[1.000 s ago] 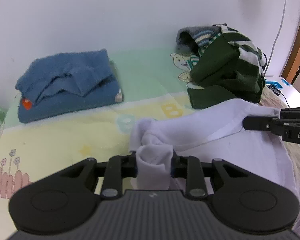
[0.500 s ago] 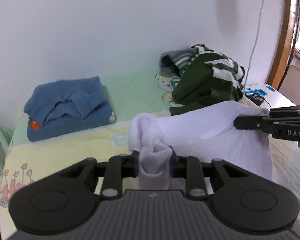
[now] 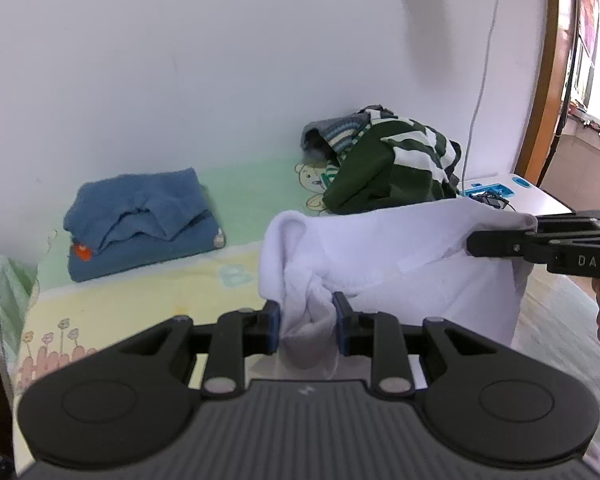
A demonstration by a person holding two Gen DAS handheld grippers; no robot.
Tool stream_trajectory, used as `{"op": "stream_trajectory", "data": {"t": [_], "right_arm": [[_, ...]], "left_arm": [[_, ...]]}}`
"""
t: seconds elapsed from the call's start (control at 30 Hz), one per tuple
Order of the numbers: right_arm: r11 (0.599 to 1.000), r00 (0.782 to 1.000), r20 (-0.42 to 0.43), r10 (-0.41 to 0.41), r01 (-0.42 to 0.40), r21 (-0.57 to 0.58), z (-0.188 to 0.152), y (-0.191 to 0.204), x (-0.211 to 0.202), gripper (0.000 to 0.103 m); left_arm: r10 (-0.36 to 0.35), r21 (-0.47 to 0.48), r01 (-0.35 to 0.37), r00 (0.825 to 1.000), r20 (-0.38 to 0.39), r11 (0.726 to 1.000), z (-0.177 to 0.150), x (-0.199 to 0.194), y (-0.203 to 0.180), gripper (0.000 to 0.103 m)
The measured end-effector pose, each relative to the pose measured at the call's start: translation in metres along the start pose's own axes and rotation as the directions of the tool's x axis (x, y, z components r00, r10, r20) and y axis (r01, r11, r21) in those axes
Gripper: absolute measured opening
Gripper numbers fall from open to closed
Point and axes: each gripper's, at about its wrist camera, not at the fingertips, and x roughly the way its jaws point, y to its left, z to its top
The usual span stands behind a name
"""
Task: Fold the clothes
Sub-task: 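Lift the held white garment with both grippers and pull it up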
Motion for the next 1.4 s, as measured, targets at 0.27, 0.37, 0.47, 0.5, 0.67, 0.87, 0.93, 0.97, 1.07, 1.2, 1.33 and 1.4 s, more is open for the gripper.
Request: {"op": "stream_trajectory", "data": {"t": [0.27,0.37,0.47,0.5,0.67,0.87,0.93,0.97,1.07,1.2,1.33,1.4], "right_arm": [[0.999,0.999,-0.004,0.043,-0.043,-0.028,-0.007,0.002,-0.014,0.012],[0.998,0.998,-0.009,0.06,-0.06,-0.035,-0.009,0.003,-0.02,0.012],[0.996,0.997,-0.01,0.078,-0.079,-0.048,-0.012,0.005,-0.027,0.012],[0.995,0.996,-0.011,0.084,-0.084,-0.05,-0.013,0.005,-0.03,0.012],[0.992,0.994,-0.018,0.108,-0.109,-0.061,-0.019,0.01,-0.042,0.012],[0.99,0.992,-0.03,0.12,-0.122,-0.067,-0.024,0.014,-0.052,0.012],[0.989,0.992,-0.032,0.124,-0.126,-0.073,-0.026,0.016,-0.057,0.012],[0.989,0.992,-0.033,0.125,-0.127,-0.072,-0.027,0.016,-0.058,0.012],[0.989,0.991,-0.043,0.128,-0.131,-0.074,-0.032,0.017,-0.063,0.012],[0.988,0.99,-0.053,0.133,-0.137,-0.072,-0.039,0.02,-0.068,0.012],[0.989,0.991,-0.072,0.114,-0.12,-0.088,-0.048,0.029,-0.071,0.012],[0.989,0.991,-0.083,0.105,-0.113,-0.094,-0.053,0.034,-0.074,0.012]], "left_arm": [[0.04,-0.001,-0.04,0.999,0.003,0.999,-0.003,-0.019,-0.015,0.028],[0.051,-0.019,-0.05,0.999,0.008,0.999,-0.006,-0.029,-0.022,0.028],[0.061,-0.031,-0.06,0.998,0.012,0.998,-0.01,-0.038,-0.03,0.028],[0.065,-0.034,-0.065,0.998,0.014,0.997,-0.012,-0.041,-0.033,0.028],[0.083,-0.031,-0.083,0.996,0.017,0.996,-0.021,-0.055,-0.045,0.025],[0.087,-0.038,-0.086,0.996,0.017,0.996,-0.028,-0.064,-0.054,0.02],[0.083,-0.03,-0.083,0.996,0.016,0.996,-0.032,-0.068,-0.058,0.02],[0.082,-0.024,-0.082,0.997,0.015,0.996,-0.034,-0.071,-0.06,0.02],[0.076,-0.015,-0.076,0.997,-0.001,0.997,-0.041,-0.075,-0.063,0.02],[0.077,-0.02,-0.078,0.997,-0.025,0.997,-0.05,-0.077,-0.065,0.02],[0.079,-0.038,-0.081,0.996,-0.046,0.996,-0.061,-0.077,-0.07,0.02],[0.08,-0.05,-0.083,0.995,-0.061,0.995,-0.068,-0.076,-0.07,0.02]]}}
